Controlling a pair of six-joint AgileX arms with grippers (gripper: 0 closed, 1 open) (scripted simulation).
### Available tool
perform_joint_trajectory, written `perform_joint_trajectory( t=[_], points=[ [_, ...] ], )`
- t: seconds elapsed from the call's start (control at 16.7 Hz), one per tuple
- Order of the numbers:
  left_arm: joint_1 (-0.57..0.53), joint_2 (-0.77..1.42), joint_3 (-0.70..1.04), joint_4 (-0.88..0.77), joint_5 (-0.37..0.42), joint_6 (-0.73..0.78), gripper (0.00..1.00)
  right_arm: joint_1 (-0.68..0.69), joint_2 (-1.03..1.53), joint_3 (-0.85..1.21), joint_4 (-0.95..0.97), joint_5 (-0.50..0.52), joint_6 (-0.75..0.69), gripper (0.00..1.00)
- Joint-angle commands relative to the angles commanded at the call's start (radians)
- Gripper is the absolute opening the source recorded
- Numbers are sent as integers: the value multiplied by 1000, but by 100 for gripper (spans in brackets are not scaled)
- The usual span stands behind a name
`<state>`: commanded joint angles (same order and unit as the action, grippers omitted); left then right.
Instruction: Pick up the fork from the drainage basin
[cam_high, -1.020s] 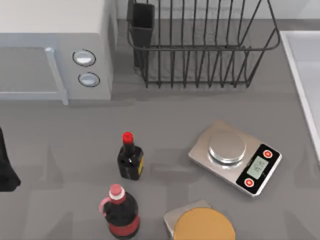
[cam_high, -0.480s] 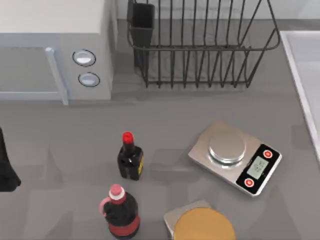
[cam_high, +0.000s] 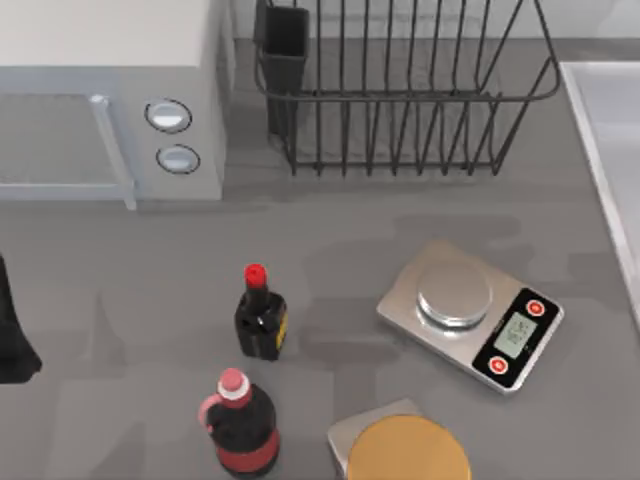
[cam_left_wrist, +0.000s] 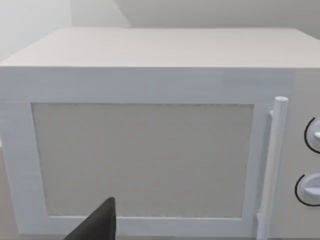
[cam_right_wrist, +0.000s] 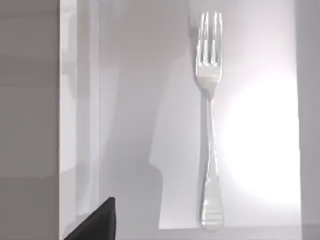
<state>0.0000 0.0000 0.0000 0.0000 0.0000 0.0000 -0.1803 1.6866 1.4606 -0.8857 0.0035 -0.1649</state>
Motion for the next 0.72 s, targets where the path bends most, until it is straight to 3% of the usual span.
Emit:
perform_joint_trajectory(
  t=[0.36,0.72],
  points=[
    [0,0,0,0,0,0,100,-52,518,430,-255,1,-47,100],
    [0,0,0,0,0,0,100,-70,689,575,-346,1,-64,100]
  ],
)
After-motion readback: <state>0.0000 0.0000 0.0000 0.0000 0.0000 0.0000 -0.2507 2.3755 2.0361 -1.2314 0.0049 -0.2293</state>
